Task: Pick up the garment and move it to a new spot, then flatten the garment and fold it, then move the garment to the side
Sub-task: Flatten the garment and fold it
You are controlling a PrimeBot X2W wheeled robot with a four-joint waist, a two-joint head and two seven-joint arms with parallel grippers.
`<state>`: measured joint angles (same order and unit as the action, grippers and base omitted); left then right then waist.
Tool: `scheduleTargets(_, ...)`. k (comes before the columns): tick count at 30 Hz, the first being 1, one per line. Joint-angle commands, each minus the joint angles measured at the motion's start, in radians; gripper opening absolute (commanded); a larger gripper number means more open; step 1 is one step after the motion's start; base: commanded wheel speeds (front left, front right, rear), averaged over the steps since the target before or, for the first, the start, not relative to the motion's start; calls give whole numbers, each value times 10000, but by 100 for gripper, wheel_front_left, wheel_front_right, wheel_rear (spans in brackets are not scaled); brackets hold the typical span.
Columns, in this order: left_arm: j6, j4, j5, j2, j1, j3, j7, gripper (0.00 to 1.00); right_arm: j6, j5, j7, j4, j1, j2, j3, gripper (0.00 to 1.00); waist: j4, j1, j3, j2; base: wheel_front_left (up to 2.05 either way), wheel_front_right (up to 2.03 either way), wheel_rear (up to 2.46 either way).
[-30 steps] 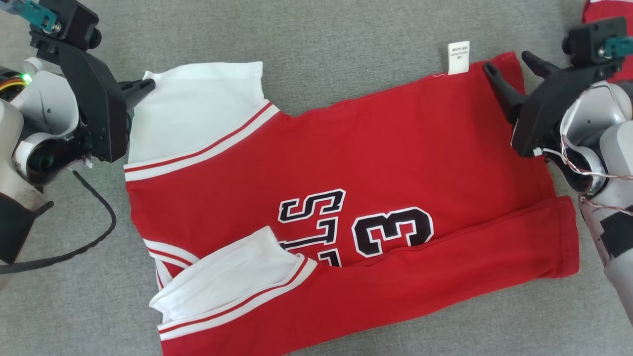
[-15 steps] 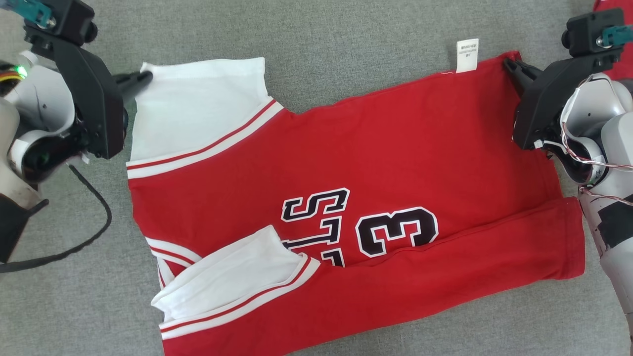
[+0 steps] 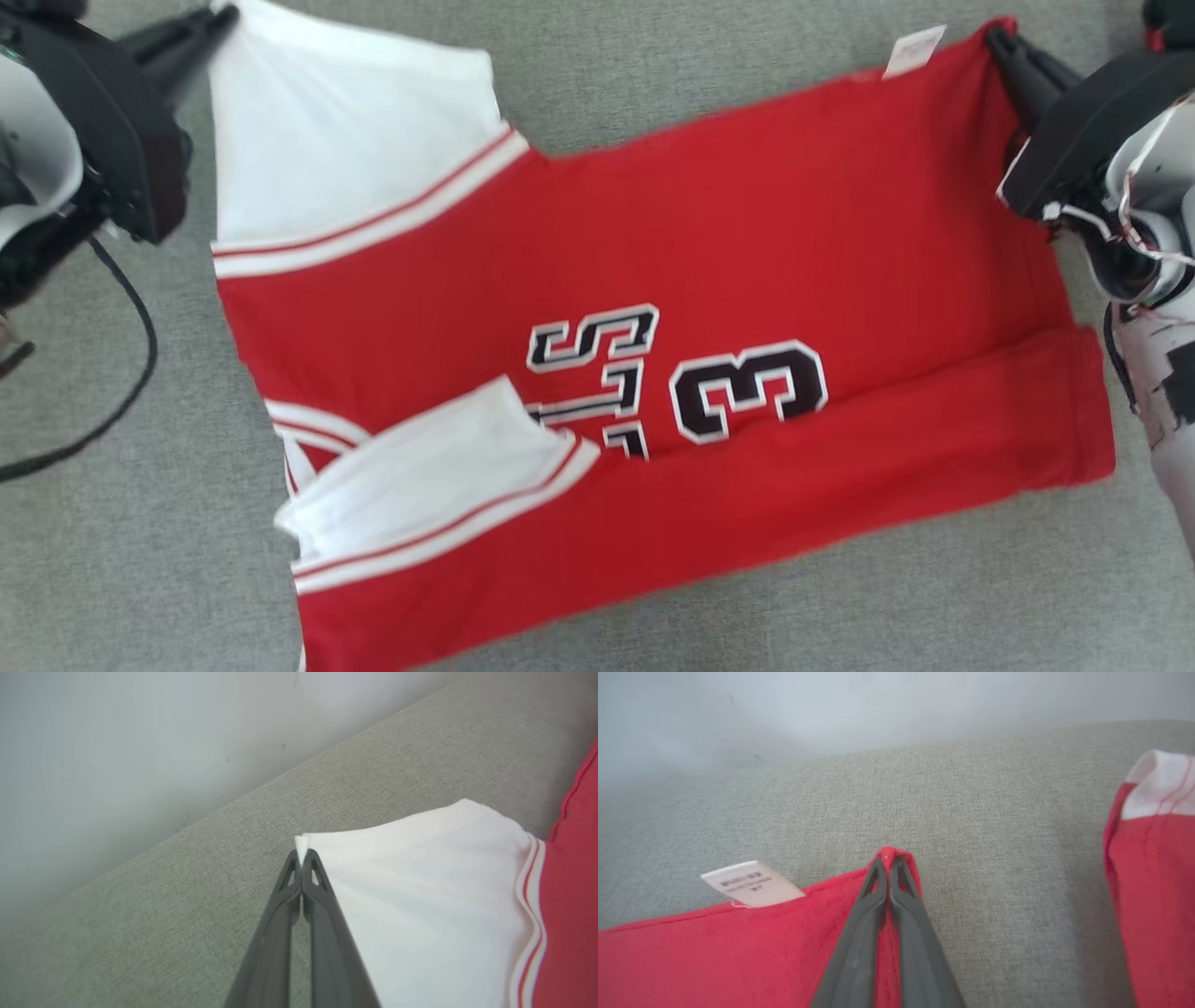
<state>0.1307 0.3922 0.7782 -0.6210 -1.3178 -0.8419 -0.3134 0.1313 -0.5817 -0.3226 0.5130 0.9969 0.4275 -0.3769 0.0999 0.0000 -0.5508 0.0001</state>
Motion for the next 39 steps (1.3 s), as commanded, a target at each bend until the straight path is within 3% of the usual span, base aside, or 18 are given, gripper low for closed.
scheduleTargets(1, -7, 113, -59, -77, -186, -26, 152, 0, -12, -121, 114, 44, 123, 58, -60, 0, -37, 0, -22, -1, 0, 0, 0)
scheduleTargets(7, -6, 904, -632, 107, -876, -205, 1748, 0, -12, -735, 1036, 425, 666, 425, -339, 0, -232, 0, -92, -1, 0, 0, 0)
scheduleTargets(14, -6, 1224, -284, 361, -945, -701, 3100, 0, -12, -1500, 1941, 567, 521, 1007, -1111, 0, -552, 0, 56, -1, 0, 0, 0)
scheduleTargets(23, -14, -364, 618, -689, 501, -1362, 3762, 0, -12, -2791, 2347, -183, -820, 2272, -2096, 0, -839, 0, 727, -1, 0, 0, 0)
scheduleTargets(30, -759, -2476, 1302, -1709, 2141, -1298, 3711, 0, -12, -3399, 2417, -958, -1941, 3057, -2216, 0, -974, 0, 1112, -1, 0, 0, 0)
scheduleTargets(34, -1376, -3864, 1552, -2226, 2980, -1353, 3609, 0, -12, -3530, 2448, -1377, -2502, 3385, -2089, 0, -1010, 0, 1177, -1, 0, 0, 0)
scheduleTargets(35, -1703, -4467, 1646, -2429, 3404, -1373, 3644, 0, -12, -3530, 2422, -1554, -2792, 3489, -2019, 0, -1031, 0, 1195, -1, 0, 0, 0)
scheduleTargets(39, -2126, -5275, 1822, -2636, 4004, -1442, 3723, 0, -12, -3417, 2338, -1791, -3193, 3578, -1909, 0, -1042, 0, 1167, -1, 0, 0, 0)
